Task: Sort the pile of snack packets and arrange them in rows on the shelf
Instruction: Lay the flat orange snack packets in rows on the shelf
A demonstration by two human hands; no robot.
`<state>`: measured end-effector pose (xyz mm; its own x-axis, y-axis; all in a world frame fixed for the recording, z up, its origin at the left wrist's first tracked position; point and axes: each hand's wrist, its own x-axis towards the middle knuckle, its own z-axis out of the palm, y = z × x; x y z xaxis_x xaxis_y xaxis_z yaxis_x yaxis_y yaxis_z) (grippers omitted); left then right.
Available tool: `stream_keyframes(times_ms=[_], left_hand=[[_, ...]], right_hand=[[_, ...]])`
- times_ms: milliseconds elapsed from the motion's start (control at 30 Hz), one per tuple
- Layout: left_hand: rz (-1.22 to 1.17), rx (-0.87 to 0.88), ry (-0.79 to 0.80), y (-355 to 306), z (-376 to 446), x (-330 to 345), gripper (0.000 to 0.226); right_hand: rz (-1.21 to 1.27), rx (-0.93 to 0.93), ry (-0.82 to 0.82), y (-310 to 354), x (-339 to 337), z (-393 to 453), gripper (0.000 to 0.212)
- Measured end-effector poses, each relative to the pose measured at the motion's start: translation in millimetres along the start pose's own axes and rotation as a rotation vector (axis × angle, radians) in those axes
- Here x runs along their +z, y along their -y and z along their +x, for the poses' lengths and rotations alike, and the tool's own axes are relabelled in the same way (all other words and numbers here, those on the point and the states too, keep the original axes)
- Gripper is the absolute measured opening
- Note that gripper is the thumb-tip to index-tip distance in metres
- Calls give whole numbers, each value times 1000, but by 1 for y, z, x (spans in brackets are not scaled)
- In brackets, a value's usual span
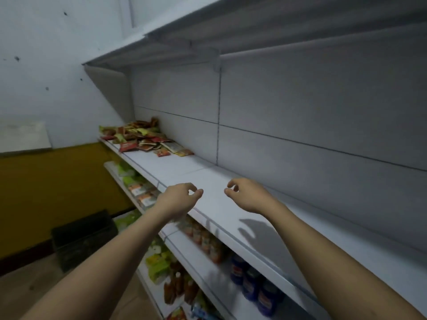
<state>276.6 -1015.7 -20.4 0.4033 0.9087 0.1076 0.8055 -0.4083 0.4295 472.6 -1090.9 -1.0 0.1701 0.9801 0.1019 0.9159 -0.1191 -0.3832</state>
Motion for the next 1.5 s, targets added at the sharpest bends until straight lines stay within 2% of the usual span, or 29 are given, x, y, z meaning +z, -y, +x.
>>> stream_keyframes(times_ms=[133,300,633,800,1133,1333,1500], left_hand=[[13,-75,-4,91,8,-48,49],[-11,-161,-82,174,33,-100,44],[84,-240,-122,331,161,-148,44],[124,-262,-78,398,240,-181,43],[63,-249,-144,524,377,-224,39],[22,-195,-145,617,467,-237,41],[-27,-149,-85,697,541,-245,41]], right_hand=[[-18,-87,16,85,35,61,36],[-20,-192,42,173,75,134,33],[43,-279,64,290,166,319,26],[100,-293,114,346,200,418,30],[89,-309,129,429,244,577,29],[60,-245,106,473,287,675,25],[49,-133,102,513,327,755,25]])
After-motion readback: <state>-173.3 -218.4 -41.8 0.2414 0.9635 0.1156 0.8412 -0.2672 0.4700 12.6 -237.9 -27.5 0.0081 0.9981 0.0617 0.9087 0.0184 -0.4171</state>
